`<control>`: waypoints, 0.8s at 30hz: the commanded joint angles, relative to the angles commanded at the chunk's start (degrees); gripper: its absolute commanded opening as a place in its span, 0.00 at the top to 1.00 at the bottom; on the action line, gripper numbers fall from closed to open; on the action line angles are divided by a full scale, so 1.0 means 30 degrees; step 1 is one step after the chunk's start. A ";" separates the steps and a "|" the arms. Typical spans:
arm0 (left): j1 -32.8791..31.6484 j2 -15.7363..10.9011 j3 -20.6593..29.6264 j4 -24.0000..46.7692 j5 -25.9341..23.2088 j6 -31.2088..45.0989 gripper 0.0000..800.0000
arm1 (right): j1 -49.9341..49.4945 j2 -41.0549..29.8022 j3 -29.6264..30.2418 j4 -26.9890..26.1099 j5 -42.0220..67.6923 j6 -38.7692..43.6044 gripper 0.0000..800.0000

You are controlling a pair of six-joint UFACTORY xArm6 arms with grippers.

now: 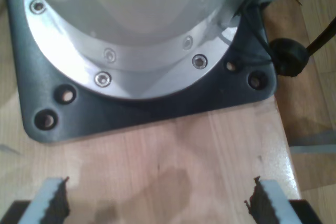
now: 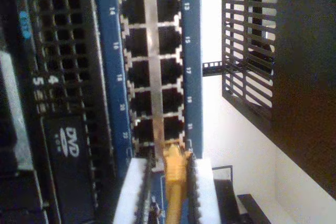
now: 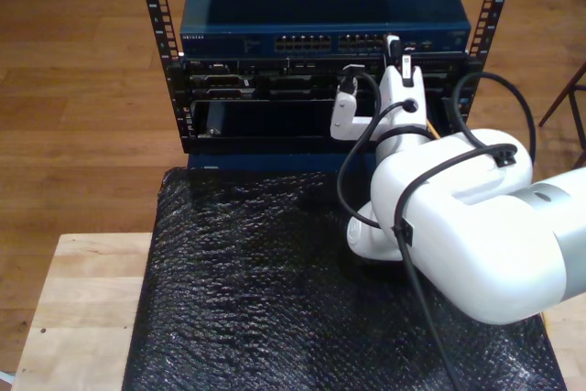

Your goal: Grab the cable and plug it in

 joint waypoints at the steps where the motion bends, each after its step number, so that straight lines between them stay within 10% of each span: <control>1: 0.0000 0.0000 0.0000 0.0000 0.0000 0.0000 0.00 | 0.0029 -0.0264 0.0352 0.0000 0.0029 0.0000 0.74; 24: 0.0000 0.0000 0.0000 0.0000 0.0000 0.0000 0.00 | -0.1026 -1.0637 0.8498 -0.0440 1.2366 -0.0029 0.39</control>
